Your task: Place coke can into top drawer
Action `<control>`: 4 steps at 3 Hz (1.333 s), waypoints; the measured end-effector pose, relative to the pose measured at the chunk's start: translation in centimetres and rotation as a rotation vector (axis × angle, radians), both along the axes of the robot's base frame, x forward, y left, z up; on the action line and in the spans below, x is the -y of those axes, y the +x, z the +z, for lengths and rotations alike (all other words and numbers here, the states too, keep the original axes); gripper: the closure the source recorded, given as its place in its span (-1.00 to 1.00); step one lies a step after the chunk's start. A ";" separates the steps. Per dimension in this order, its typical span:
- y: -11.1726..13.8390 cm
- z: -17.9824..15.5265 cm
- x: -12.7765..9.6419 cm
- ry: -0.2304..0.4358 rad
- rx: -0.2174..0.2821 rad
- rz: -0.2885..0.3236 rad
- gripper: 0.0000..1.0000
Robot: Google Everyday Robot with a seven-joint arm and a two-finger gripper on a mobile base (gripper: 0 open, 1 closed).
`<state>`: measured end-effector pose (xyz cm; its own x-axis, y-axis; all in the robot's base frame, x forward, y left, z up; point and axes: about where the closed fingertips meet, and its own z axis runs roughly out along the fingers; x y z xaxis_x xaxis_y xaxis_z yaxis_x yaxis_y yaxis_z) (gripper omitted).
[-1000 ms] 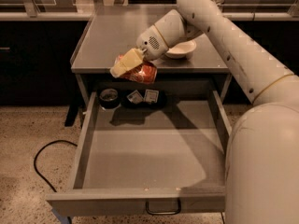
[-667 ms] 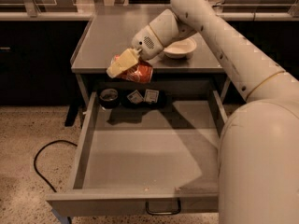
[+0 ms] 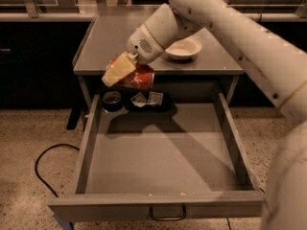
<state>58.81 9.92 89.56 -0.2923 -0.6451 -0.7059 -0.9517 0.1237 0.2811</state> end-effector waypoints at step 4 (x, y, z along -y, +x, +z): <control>-8.4 -13.7 8.5 0.074 -0.252 -0.164 1.00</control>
Offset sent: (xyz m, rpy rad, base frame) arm -0.0971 -0.1187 -0.1158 0.0796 0.1790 -0.3228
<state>50.42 1.41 75.89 -0.5599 -0.5248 -0.6411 -0.8200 0.2403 0.5195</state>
